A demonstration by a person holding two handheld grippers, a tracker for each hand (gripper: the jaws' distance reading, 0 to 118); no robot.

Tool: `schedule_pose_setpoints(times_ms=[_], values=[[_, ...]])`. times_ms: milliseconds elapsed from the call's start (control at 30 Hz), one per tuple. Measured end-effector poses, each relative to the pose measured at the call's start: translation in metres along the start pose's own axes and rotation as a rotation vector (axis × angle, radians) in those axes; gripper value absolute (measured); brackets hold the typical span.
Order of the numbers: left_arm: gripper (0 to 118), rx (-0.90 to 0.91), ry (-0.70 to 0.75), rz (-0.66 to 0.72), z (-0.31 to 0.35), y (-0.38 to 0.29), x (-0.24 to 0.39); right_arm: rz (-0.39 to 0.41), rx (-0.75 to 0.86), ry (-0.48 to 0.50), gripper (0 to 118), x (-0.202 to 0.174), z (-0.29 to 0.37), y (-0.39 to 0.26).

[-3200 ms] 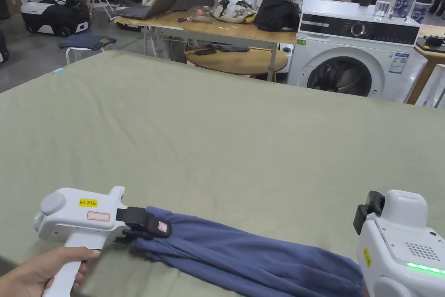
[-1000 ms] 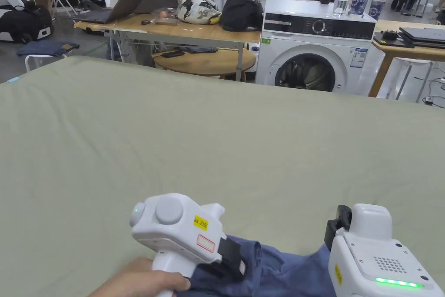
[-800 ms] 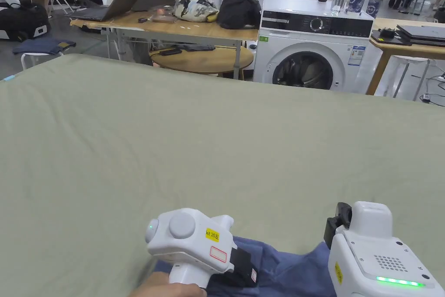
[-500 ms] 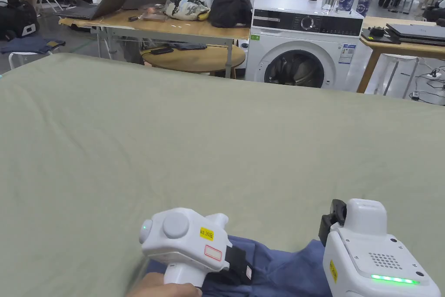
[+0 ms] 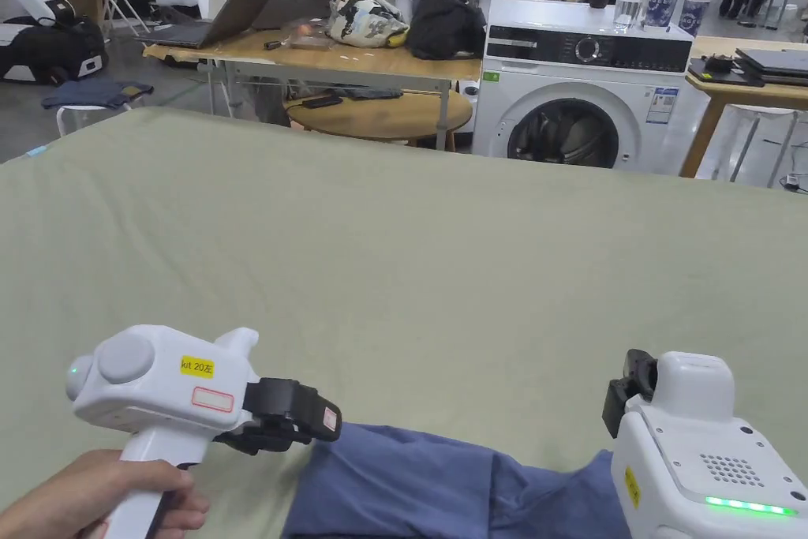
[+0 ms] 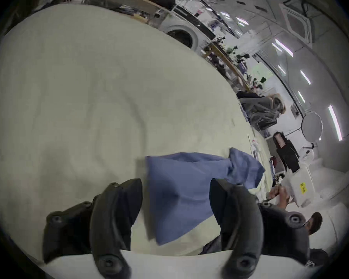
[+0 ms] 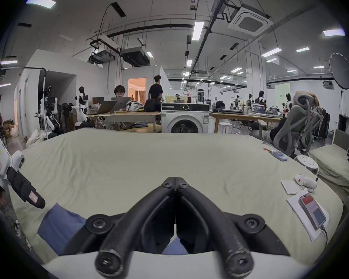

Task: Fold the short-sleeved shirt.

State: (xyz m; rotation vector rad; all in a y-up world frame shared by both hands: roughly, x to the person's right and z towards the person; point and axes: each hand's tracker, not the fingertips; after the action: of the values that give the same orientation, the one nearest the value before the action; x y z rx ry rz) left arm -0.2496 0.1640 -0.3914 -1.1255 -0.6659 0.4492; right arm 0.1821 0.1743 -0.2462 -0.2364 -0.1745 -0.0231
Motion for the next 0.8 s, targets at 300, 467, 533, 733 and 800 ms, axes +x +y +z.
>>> schedule_pose_setpoints(times_ms=[300,467,533,733,800], values=[[67,0.02,-0.415,0.222,-0.048,-0.039,-0.061,-0.004,-0.016,0.006,0,-0.002,0.001,-0.004],[20,-0.001,-0.358,0.203,-0.068,-0.048,-0.054,-0.011,-0.019,-0.006,0,0.002,0.003,-0.006],[12,0.017,-0.374,0.214,-0.061,-0.051,-0.05,-0.015,-0.021,-0.009,0,0.004,0.005,-0.006],[8,0.046,-0.34,0.137,-0.035,-0.042,-0.035,0.0,-0.014,-0.029,0,0.012,0.007,-0.004],[8,0.073,-0.315,0.106,-0.015,-0.039,-0.03,0.001,-0.008,-0.035,0,0.015,0.007,-0.003]])
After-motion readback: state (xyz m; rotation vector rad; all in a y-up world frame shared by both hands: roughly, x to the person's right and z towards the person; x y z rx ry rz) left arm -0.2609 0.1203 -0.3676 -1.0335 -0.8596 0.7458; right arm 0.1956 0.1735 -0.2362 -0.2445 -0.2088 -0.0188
